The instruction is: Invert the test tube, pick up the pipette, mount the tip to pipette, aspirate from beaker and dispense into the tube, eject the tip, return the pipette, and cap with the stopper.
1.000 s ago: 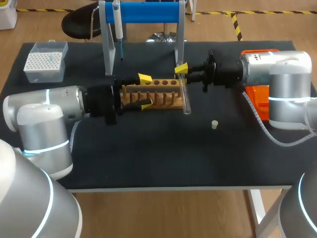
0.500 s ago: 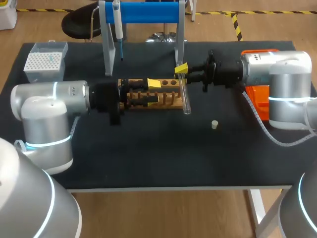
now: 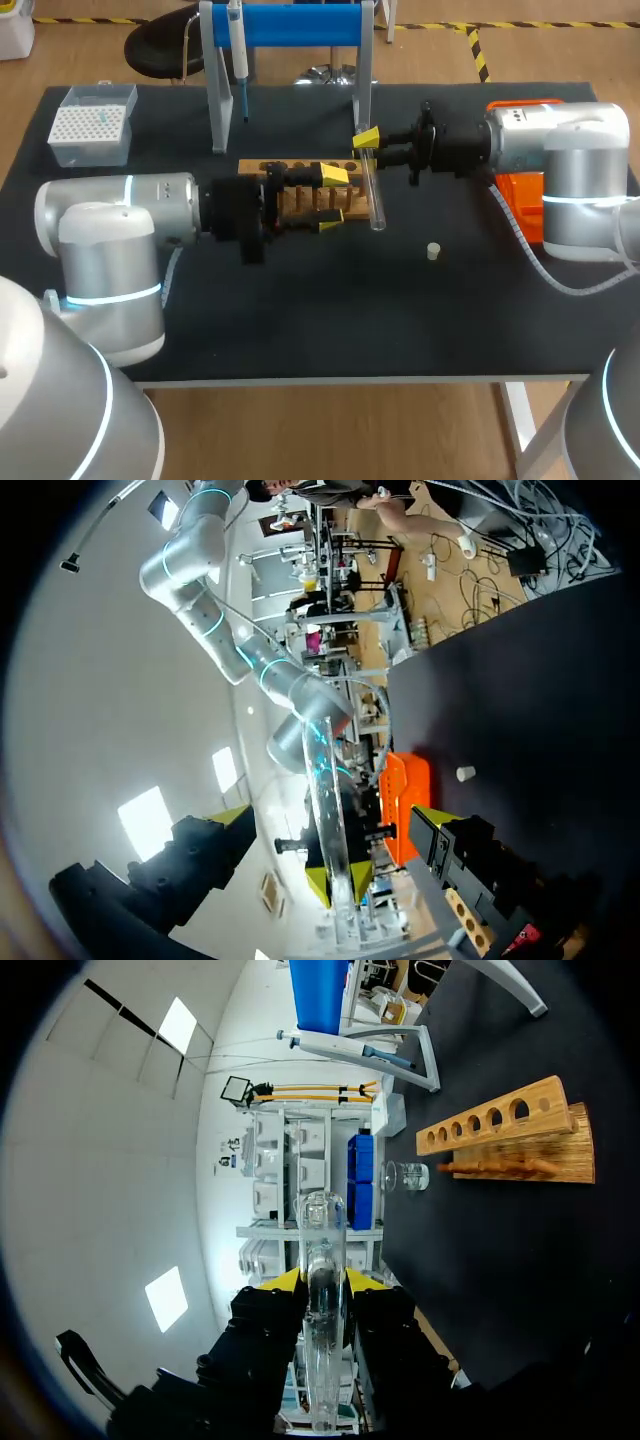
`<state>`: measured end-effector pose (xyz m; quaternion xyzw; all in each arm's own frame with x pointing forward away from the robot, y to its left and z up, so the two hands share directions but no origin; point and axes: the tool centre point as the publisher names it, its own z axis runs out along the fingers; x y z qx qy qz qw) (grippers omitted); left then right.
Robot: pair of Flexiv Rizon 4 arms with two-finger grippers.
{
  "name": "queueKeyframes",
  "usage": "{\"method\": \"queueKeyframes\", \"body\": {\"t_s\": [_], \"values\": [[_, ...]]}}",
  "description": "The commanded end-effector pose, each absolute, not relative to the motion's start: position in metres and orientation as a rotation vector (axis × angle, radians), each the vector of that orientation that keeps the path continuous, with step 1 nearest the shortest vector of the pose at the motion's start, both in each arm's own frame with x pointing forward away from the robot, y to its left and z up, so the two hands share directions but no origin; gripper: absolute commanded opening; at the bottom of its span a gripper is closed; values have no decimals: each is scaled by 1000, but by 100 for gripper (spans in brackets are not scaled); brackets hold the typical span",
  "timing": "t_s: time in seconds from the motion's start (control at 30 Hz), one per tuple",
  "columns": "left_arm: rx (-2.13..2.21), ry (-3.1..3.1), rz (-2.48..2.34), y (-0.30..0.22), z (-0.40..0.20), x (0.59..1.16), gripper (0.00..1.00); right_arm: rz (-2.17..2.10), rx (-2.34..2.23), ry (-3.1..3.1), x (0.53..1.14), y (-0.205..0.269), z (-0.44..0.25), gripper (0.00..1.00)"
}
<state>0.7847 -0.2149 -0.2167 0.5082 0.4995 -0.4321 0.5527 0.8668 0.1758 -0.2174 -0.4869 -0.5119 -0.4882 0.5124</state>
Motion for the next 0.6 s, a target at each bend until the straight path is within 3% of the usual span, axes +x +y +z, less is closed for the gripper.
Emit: {"method": "queueKeyframes", "body": {"t_s": [0.03,0.47,0.6], "values": [[1203,1183,-1048,-232,-220,784,100,-1174,-1174,-1234,866,175,-216,0],[1261,1168,-1094,-263,-215,784,100,-1174,-1174,-1234,866,175,-216,0],[1278,1164,-1098,-268,-213,782,93,-1174,-1174,-1234,866,175,-216,0]]}}
